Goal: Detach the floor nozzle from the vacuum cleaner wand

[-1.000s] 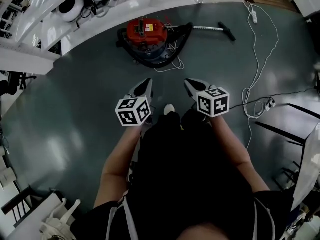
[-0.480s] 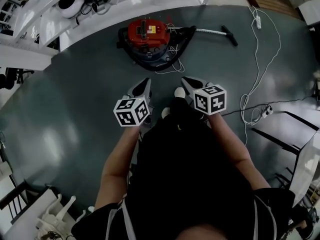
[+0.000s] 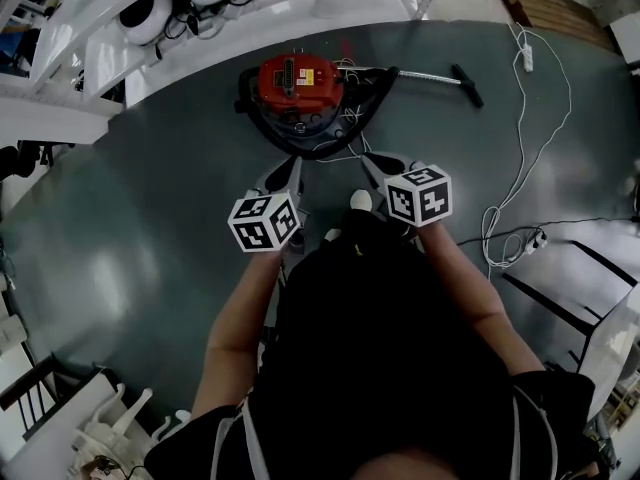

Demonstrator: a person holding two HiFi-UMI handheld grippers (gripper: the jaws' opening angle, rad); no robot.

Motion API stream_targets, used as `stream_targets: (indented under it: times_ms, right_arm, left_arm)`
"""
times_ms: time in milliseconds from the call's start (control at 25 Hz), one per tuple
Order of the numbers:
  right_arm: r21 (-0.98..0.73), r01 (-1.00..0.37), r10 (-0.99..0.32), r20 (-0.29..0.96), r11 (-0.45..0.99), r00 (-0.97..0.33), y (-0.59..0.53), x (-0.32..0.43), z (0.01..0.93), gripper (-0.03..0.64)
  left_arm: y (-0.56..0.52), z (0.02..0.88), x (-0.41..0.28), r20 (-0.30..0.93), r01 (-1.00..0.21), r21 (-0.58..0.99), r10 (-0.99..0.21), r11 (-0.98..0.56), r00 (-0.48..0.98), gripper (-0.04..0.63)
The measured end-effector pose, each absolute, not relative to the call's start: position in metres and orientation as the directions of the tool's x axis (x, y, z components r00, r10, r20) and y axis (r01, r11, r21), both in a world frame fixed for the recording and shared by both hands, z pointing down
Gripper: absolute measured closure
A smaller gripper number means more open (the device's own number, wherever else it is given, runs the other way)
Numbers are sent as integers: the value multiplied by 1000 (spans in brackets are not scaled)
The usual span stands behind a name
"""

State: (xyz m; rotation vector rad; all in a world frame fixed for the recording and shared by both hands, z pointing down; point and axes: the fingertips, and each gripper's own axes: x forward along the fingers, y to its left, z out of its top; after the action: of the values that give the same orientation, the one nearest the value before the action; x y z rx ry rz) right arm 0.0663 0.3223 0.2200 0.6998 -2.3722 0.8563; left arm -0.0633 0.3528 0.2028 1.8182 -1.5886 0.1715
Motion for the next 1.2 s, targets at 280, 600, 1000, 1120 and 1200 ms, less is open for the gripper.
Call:
stream_targets:
  times_ms: [280,600,1000,1120,1200]
  right_arm:
    - [-442,-605,-268,614,663,-742,282,72,228,620]
    - [-453,-578,-231,616,679,-753,251,75,235,620]
    - [-465,-554,-179,633,690,-753,231,55,249,620]
    - [-463,-556,-174,640,690,-748,224,41,255,620]
    - [-459,-565,-182,644,686,-743,215,30,257,620]
  left_arm:
    - [321,210,-57,552,-913,405,-806,35,214,586]
    - [291,217,-58,567,-920,386,-804,68,178,586]
    - [274,227,-77,581,-942,329,-801,67,146,586]
    - [265,237,-90,582,-930,360,-797,74,162,586]
    - [254,243,-102,586,-926,372,-792,73,172,587]
